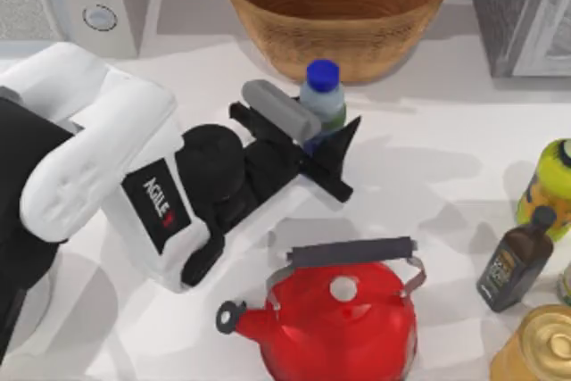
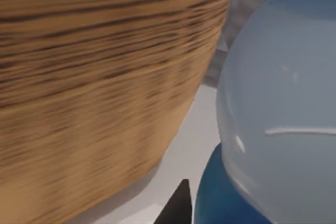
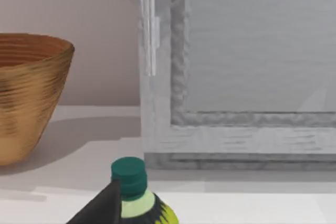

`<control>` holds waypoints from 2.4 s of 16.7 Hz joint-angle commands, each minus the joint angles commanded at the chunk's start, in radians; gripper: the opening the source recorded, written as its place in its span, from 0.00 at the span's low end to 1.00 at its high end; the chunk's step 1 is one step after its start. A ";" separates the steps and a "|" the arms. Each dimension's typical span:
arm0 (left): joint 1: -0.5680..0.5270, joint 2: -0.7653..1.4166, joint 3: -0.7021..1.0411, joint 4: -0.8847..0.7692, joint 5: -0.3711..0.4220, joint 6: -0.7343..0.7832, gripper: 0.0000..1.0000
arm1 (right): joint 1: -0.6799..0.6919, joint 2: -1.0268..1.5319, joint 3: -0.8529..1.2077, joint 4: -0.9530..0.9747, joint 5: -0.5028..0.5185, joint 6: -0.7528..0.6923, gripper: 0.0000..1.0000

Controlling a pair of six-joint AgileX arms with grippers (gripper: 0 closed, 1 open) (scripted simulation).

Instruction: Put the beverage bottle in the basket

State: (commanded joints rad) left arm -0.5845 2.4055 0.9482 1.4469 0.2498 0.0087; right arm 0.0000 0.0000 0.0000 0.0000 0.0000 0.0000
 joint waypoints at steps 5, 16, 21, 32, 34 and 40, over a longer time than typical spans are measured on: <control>0.000 0.000 0.000 0.000 0.000 0.000 0.00 | 0.000 0.000 0.000 0.000 0.000 0.000 1.00; -0.007 -0.190 -0.200 -0.028 0.048 -0.019 0.00 | 0.000 0.000 0.000 0.000 0.000 0.000 1.00; 0.024 -0.431 -0.419 -0.104 0.089 -0.028 0.00 | 0.000 0.000 0.000 0.000 0.000 0.000 1.00; 0.143 -0.735 -0.588 -0.149 0.131 0.008 0.00 | 0.000 0.000 0.000 0.000 0.000 0.000 1.00; 0.138 -0.731 -0.583 -0.149 0.129 0.010 0.00 | 0.000 0.000 0.000 0.000 0.000 0.000 1.00; 0.124 -0.634 -0.358 -0.290 0.151 0.012 0.00 | 0.000 0.000 0.000 0.000 0.000 0.000 1.00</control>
State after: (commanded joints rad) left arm -0.4600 1.7719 0.5905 1.1570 0.4007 0.0206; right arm 0.0000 0.0000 0.0000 0.0000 0.0000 0.0000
